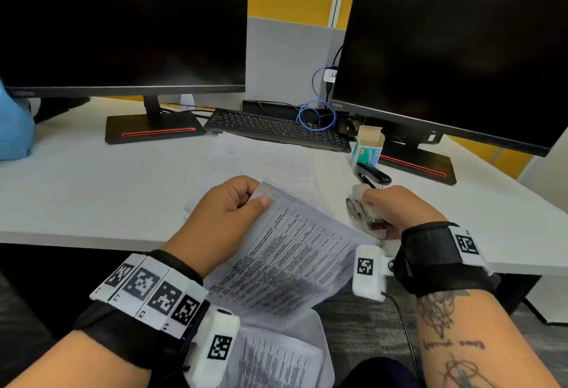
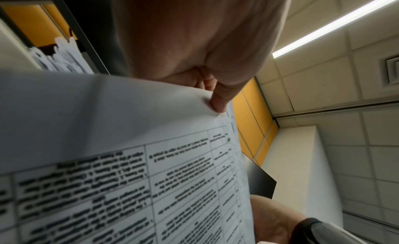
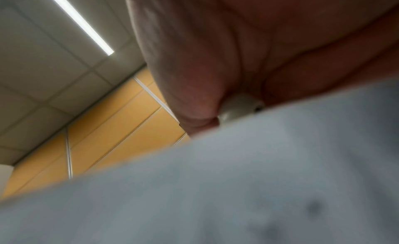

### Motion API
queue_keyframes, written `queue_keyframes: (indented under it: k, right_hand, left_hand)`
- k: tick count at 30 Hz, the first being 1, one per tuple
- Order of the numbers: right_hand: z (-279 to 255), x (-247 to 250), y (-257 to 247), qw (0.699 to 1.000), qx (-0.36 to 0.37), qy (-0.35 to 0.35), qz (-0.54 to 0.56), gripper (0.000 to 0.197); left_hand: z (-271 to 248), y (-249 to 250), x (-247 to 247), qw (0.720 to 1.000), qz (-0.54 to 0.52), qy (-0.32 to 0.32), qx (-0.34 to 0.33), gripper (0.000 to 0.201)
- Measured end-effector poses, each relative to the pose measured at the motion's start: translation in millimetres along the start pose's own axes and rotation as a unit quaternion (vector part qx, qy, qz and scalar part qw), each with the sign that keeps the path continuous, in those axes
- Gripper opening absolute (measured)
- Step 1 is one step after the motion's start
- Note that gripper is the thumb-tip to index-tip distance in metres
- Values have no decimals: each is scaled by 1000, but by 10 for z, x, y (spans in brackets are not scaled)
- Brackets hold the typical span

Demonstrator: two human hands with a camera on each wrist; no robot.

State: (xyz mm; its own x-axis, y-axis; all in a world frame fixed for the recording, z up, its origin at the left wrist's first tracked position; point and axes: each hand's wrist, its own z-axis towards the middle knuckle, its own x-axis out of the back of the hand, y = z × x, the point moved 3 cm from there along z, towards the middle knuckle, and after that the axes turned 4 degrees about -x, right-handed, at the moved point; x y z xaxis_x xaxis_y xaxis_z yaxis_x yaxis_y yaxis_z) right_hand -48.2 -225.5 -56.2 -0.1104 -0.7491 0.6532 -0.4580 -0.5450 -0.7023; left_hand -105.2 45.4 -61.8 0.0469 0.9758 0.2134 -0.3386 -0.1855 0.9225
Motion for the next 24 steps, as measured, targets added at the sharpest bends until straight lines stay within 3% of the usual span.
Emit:
queue_keyframes:
  k: [2,4,8,10,13,17,22,24]
  right_hand:
    - [-31,45,-52,996,19,22,-81,37]
    - [-102,110,-134,979,88,53,-176,38]
    - [-523,160,-232,978,205,-15,-25,43]
    - [-674,123,-245,963,251,-70,-63,47]
    - [-746,-18,-227,940,264,-124,-175,32]
    - [-763,-228,-163,913,265,-101,-292,5]
    - [-773,-393,-84,898,251,-111,-344,22]
    - [-778,-455,-45,890,247,-113,-366,28]
  left_hand:
    - [1,-20,7,1000,-8,9,-3,9]
    - [4,-35,19,1000,-11,19,-10,9]
    - [-19,-53,21,998,-35,34,-30,8]
    - [-36,-82,12,998,-33,38,-42,7]
    - [-73,-129,-14,997,-30,34,-57,6]
    - [-148,-218,-65,999,-8,4,-34,5]
    - [-158,-337,-19,997,62,-52,-14,12]
    - [-157,-359,-3,982,159,-98,-16,14]
